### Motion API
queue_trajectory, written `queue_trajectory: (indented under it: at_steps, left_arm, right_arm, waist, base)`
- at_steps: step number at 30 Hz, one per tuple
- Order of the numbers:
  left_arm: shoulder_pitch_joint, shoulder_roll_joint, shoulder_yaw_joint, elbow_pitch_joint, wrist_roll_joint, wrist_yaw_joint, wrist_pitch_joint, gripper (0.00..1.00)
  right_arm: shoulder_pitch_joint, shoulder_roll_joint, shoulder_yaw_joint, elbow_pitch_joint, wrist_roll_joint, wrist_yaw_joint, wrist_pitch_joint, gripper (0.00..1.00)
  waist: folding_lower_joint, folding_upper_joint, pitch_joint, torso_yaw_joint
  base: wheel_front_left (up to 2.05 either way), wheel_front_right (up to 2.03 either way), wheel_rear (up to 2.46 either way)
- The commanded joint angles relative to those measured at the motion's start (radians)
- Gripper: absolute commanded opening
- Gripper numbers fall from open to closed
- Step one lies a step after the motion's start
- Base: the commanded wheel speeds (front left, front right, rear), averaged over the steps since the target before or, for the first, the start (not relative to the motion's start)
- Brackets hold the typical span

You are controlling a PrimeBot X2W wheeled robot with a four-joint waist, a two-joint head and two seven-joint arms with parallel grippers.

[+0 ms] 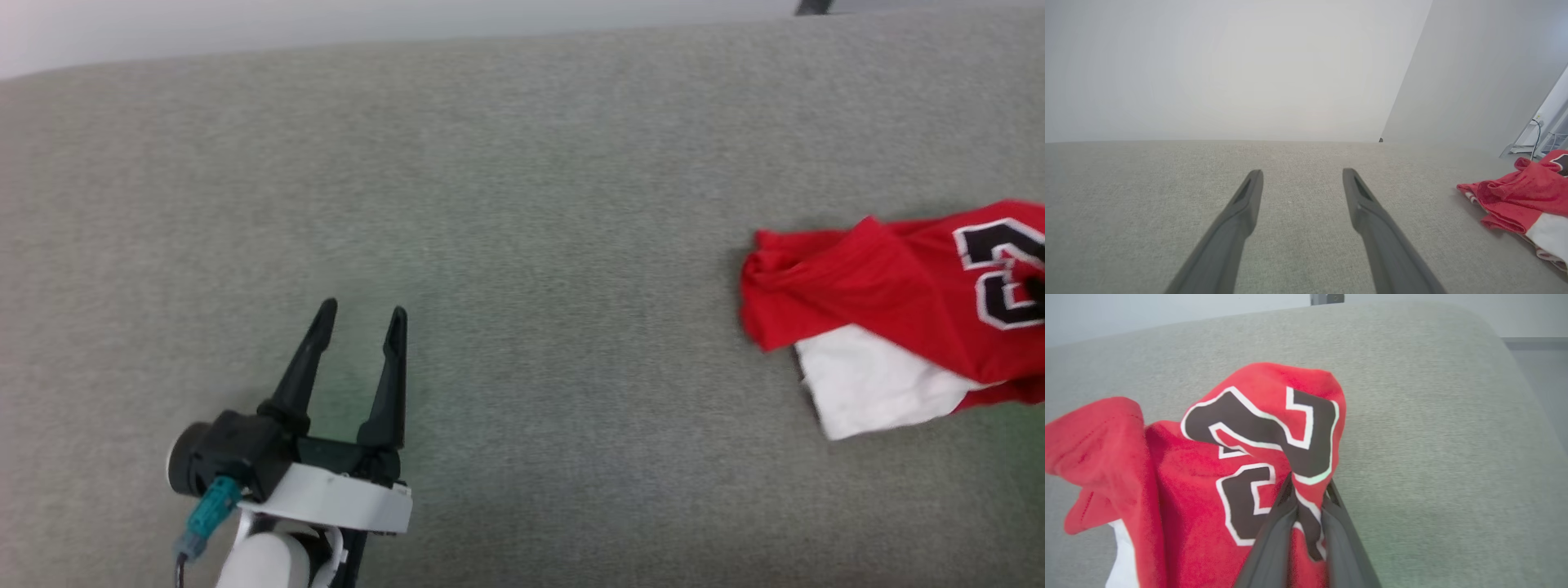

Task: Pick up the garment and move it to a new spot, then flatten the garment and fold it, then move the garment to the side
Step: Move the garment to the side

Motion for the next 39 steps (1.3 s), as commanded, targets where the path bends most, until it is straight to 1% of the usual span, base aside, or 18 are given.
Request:
queue_trajectory:
  at_steps: [1, 6, 9, 11, 15, 21, 29, 35, 39]
  left_arm:
    - [-0.022, 0.012, -0.005, -0.009, 0.010, -0.004, 0.000, 1.00]
    - [-0.054, 0.030, -0.020, -0.026, 0.016, -0.003, 0.000, 1.00]
    - [-0.073, 0.042, -0.032, -0.037, 0.022, -0.003, 0.000, 1.00]
    - [-0.093, 0.052, -0.042, -0.039, 0.022, -0.003, 0.000, 1.00]
    - [-0.132, 0.063, -0.071, -0.041, 0.028, -0.003, 0.000, 1.00]
    - [-0.172, 0.072, -0.104, -0.046, 0.033, -0.003, 0.000, 1.00]
    - [-0.228, 0.085, -0.143, -0.042, 0.043, -0.003, 0.000, 1.00]
    - [-0.267, 0.097, -0.167, -0.040, 0.050, -0.003, 0.000, 1.00]
    - [-0.275, 0.104, -0.175, -0.038, 0.054, -0.003, 0.000, 1.00]
  right_arm:
    - [-0.025, -0.010, -0.024, 0.011, 0.013, -0.002, -0.023, 0.00]
    - [-0.069, -0.025, -0.054, 0.058, 0.037, -0.002, -0.075, 0.00]
    - [-0.100, -0.051, -0.049, 0.102, 0.011, -0.002, -0.108, 0.00]
    - [-0.124, -0.086, -0.040, 0.137, -0.032, -0.002, -0.135, 0.00]
    - [-0.168, -0.103, -0.052, 0.210, -0.076, -0.002, -0.194, 0.00]
    - [-0.215, -0.095, -0.062, 0.287, -0.125, -0.002, -0.253, 0.00]
    - [-0.276, -0.082, -0.087, 0.399, -0.240, -0.002, -0.352, 0.00]
    - [-0.333, -0.064, -0.112, 0.482, -0.327, -0.002, -0.401, 0.00]
    - [-0.359, -0.045, -0.114, 0.527, -0.360, -0.002, -0.425, 0.00]
  waist:
    - [0.0000, 0.0000, 0.024, -0.046]
    - [0.0000, 0.0000, 0.043, -0.079]
    - [0.0000, 0.0000, 0.060, -0.094]
    - [0.0000, 0.0000, 0.075, -0.099]
    - [0.0000, 0.0000, 0.103, -0.106]
    - [0.0000, 0.0000, 0.137, -0.132]
    - [0.0000, 0.0000, 0.174, -0.164]
    - [0.0000, 0.0000, 0.199, -0.171]
    - [0.0000, 0.0000, 0.204, -0.174]
  base:
    - [0.00, 0.00, 0.00]
    - [0.00, 0.00, 0.00]
    - [0.00, 0.00, 0.00]
    - [0.00, 0.00, 0.00]
    - [0.00, 0.00, 0.00]
    - [0.00, 0.00, 0.00]
    - [0.00, 0.00, 0.00]
    - [0.00, 0.00, 0.00]
    - [0.00, 0.00, 0.00]
